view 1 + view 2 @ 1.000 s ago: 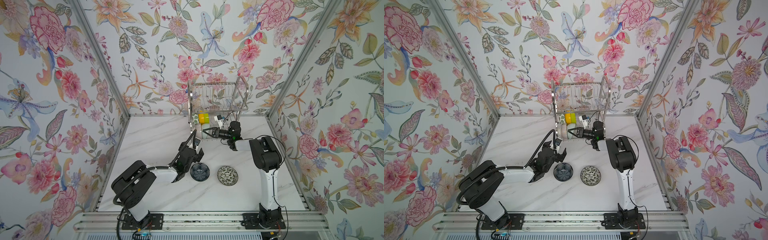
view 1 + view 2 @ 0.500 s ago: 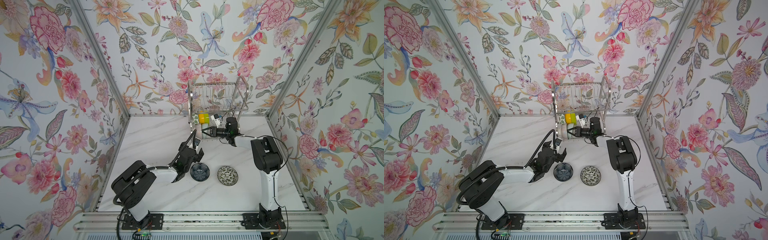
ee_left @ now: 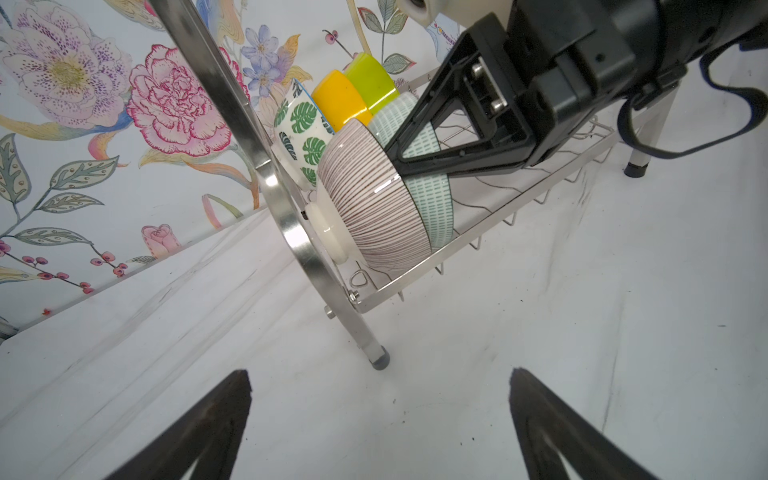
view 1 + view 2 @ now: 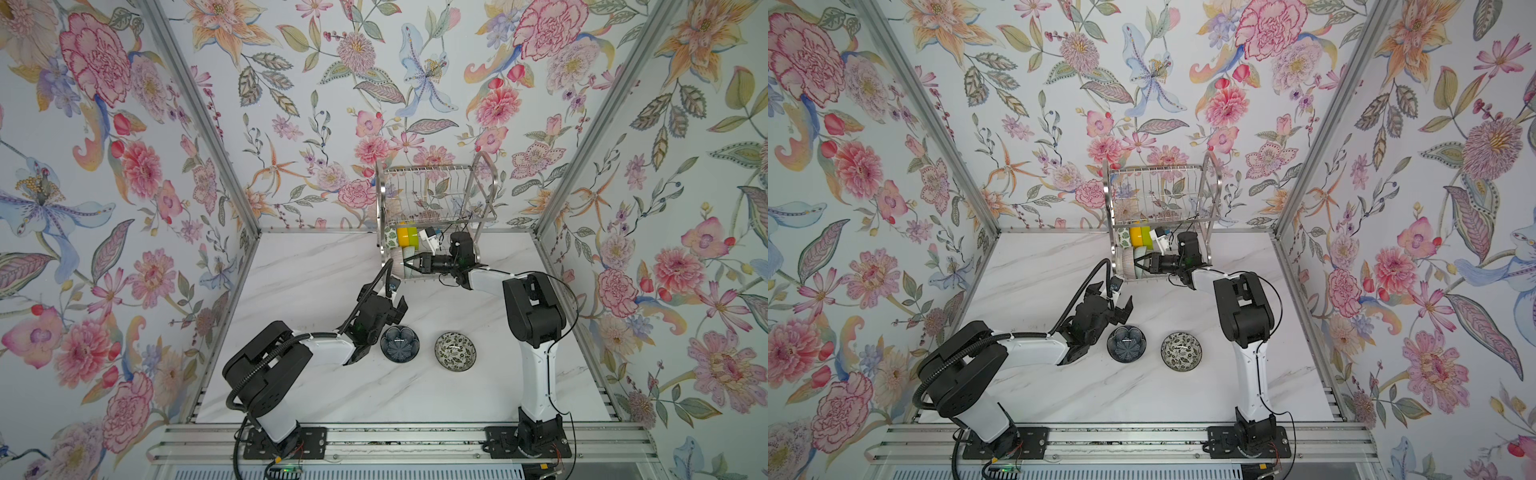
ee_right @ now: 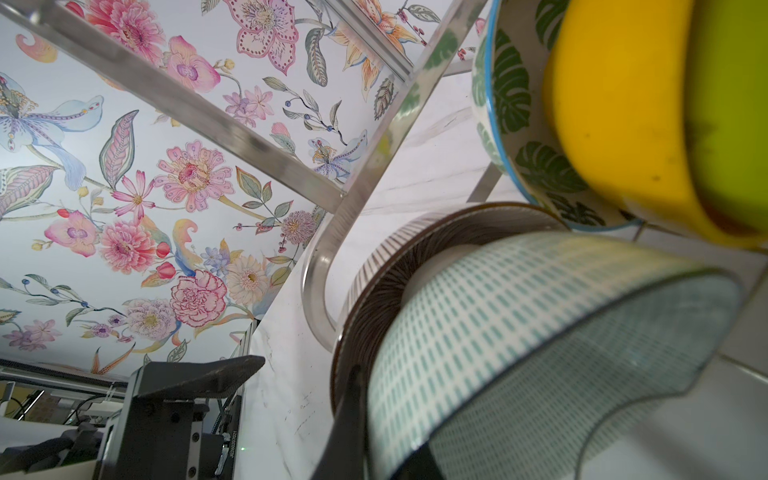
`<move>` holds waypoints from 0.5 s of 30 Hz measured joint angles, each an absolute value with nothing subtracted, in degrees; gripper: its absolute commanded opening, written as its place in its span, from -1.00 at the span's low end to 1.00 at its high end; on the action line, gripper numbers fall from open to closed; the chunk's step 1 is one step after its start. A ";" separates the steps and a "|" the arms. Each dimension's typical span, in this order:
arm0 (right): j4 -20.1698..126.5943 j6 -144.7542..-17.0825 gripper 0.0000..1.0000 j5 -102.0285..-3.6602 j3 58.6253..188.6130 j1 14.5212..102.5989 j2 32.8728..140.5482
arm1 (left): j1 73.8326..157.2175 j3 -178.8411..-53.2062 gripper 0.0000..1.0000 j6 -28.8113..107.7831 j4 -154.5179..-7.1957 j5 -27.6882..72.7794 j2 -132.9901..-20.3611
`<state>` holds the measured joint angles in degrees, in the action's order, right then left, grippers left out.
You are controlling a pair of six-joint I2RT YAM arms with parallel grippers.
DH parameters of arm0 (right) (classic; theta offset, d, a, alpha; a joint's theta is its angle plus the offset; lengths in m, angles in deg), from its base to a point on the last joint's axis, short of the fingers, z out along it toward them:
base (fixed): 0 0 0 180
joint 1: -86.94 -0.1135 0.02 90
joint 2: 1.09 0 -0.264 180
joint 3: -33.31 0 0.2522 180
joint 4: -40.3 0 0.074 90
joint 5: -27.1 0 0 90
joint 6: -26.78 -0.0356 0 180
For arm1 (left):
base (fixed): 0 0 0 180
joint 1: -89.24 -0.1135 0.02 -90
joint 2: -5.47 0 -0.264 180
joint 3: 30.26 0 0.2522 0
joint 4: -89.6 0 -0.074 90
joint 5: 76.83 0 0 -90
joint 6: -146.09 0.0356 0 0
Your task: Load the bowls into the dish rack
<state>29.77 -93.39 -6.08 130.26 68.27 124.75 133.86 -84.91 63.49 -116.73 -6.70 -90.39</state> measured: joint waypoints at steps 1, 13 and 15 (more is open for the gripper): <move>30.07 -93.37 -0.82 -6.15 130.33 68.24 124.69 | 133.86 -84.91 0.98 63.47 -116.73 -6.70 -90.39; 32.98 -93.41 -0.68 -6.89 130.40 68.24 124.23 | 133.86 -84.91 0.98 63.49 -116.71 -6.70 -90.39; 33.37 -93.41 -0.67 -6.98 130.40 68.24 124.16 | 133.86 -84.91 0.98 63.49 -116.71 -6.70 -90.39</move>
<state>33.37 -93.41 -6.98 130.40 68.24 124.16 133.86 -84.91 63.49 -116.71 -6.70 -90.39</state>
